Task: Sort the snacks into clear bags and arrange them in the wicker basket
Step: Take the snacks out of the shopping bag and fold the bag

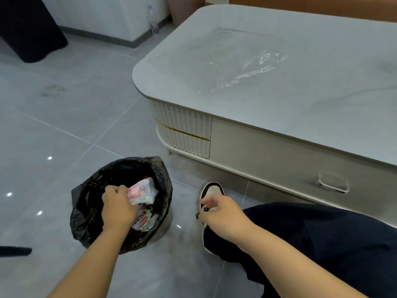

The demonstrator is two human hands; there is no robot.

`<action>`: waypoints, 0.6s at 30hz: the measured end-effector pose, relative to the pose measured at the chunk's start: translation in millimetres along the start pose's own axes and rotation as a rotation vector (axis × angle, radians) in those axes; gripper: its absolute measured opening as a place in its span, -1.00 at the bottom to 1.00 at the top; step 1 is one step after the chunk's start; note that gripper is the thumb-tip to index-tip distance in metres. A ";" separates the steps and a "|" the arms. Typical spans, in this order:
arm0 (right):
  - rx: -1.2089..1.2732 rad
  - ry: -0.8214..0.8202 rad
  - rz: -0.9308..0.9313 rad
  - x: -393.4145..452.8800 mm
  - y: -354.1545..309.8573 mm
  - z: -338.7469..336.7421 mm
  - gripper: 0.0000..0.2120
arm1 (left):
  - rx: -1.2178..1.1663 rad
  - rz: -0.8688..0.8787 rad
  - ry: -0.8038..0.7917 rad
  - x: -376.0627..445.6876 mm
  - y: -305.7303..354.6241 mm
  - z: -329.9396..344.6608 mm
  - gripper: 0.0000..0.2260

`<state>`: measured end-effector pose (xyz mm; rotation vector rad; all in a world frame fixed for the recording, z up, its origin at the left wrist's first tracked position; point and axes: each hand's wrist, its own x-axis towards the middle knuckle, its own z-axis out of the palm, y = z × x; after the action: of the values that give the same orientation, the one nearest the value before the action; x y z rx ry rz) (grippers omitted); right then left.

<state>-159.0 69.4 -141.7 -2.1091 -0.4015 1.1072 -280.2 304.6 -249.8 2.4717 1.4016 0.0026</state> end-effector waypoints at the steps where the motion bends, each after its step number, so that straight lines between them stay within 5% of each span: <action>1: 0.001 0.002 0.009 1.3 3.3 -1.6 -0.58 | 0.095 0.018 -0.011 6.7 2.1 8.6 -0.58; 5: 0.056 0.032 0.007 7.8 6.8 -7.7 -0.62 | 0.278 -0.042 -0.169 20.6 11.6 42.4 -0.66; 10: 0.067 0.042 -0.006 15.0 8.0 -6.3 -0.63 | 0.127 -0.143 -0.492 17.7 14.4 72.7 -0.43; 13: 0.070 0.045 -0.012 15.7 9.1 -6.5 -0.65 | 0.008 -0.171 -0.488 21.3 9.9 66.0 -0.28; 18: 0.130 0.083 -0.031 6.6 1.2 -12.7 -0.70 | -0.075 -0.112 -0.377 15.6 9.2 23.9 -0.39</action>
<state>-144.9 66.6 -141.7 -2.0205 -0.3130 0.9972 -260.8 307.2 -272.5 2.1843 1.3415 -0.4049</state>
